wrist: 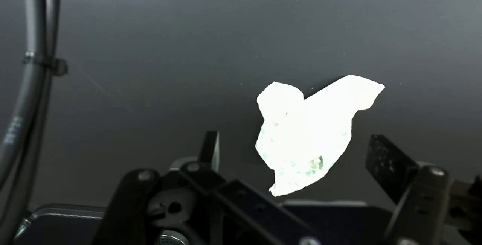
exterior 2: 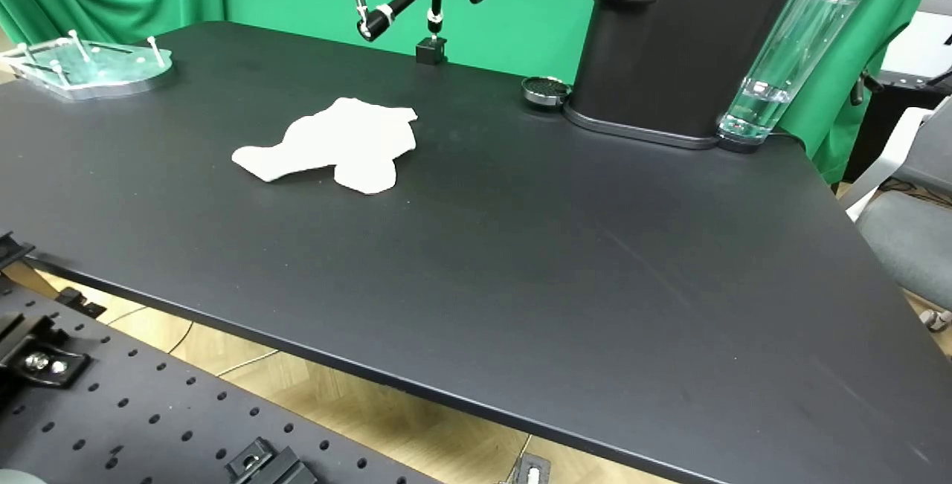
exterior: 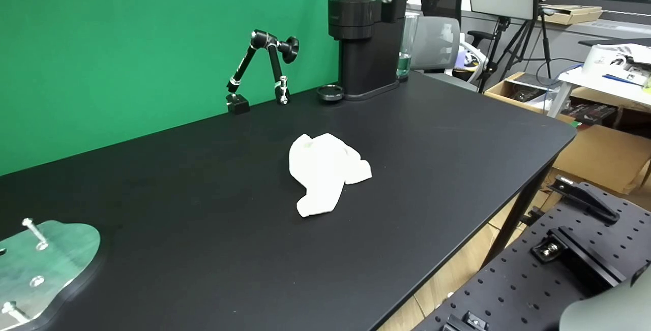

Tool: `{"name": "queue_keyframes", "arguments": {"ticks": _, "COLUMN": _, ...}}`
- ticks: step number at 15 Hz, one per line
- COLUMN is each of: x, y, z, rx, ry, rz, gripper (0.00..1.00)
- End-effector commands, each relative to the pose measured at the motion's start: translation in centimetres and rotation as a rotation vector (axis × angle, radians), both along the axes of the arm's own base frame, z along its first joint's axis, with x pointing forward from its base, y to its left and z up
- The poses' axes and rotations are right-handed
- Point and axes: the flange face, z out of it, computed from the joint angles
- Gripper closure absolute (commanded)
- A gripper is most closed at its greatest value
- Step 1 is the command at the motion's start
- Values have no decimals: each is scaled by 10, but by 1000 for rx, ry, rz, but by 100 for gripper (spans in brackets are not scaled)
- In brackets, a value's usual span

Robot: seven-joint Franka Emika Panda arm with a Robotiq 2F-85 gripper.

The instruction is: Hang the white cloth on the black stand

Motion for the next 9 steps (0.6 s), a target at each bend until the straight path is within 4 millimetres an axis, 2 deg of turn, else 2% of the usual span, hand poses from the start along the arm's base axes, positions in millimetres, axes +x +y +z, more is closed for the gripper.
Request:
{"name": "queue_keyframes", "arguments": {"ticks": 1, "x": 1, "y": 7, "z": -16, "rx": -33, "ry": -42, "rz": 33, "gripper": 0}}
{"name": "queue_keyframes", "arguments": {"ticks": 5, "x": 9, "y": 18, "z": -44, "rx": -57, "ry": -60, "rz": 91, "gripper": 0}}
{"name": "queue_keyframes", "arguments": {"ticks": 9, "x": 16, "y": 39, "z": -76, "rx": 10, "ry": -21, "rz": 176, "gripper": 0}}
